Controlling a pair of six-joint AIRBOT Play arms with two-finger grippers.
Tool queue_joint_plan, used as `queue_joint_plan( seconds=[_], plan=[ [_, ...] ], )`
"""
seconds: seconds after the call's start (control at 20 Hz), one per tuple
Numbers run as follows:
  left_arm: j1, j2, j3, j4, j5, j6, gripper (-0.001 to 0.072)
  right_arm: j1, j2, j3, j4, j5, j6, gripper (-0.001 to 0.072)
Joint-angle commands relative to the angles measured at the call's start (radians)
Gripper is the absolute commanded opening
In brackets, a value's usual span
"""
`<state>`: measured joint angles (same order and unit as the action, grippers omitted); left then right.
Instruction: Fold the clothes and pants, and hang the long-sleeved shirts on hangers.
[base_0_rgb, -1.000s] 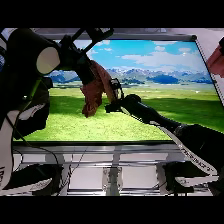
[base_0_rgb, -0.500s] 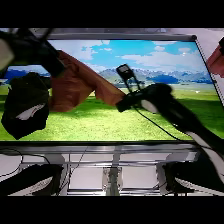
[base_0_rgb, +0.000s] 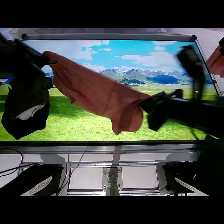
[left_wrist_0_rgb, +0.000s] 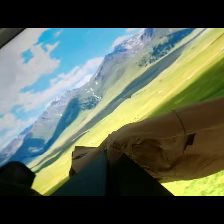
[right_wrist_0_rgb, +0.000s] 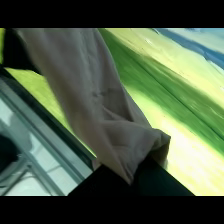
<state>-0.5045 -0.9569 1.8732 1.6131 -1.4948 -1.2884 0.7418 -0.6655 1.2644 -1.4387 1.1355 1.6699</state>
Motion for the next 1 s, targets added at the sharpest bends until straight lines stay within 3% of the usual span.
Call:
queue_joint_plan(
  seconds=[0.0, 0.05, 0.2, 0.25, 0.35, 0.7, 0.95],
  plan=[
    [0.002, 0.056, 0.0, -0.045, -0.007, -0.184, 0.0027, 0.001, 0.088, 0.048, 0.095, 0.0, -0.014, 0.0009],
    [0.002, 0.06, 0.0, -0.042, -0.014, -0.185, 0.0027, 0.0, 0.09, 0.061, 0.084, 0.011, -0.014, 0.0008],
    [0.028, 0.006, -0.027, 0.217, -0.038, -0.249, 0.0027, 0.0, 0.043, 0.061, -0.096, 0.166, 0.071, 0.0008],
    [0.051, -0.028, -0.033, 0.238, -0.098, -0.248, 0.0027, 0.0, 0.011, 0.056, -0.128, 0.218, 0.084, 0.0008],
    [0.075, -0.097, -0.047, 0.197, -0.193, -0.249, 0.0027, 0.0, -0.061, 0.054, -0.134, 0.257, 0.095, 0.0008],
    [0.074, -0.132, -0.073, -0.046, -0.241, -0.238, 0.0028, 0.001, -0.18, 0.07, -0.038, 0.238, 0.094, 0.001],
    [0.074, -0.047, -0.073, -0.254, -0.134, -0.237, 0.0028, 0.0, -0.168, 0.249, -0.008, 0.327, 0.105, 0.0009]
  ],
)
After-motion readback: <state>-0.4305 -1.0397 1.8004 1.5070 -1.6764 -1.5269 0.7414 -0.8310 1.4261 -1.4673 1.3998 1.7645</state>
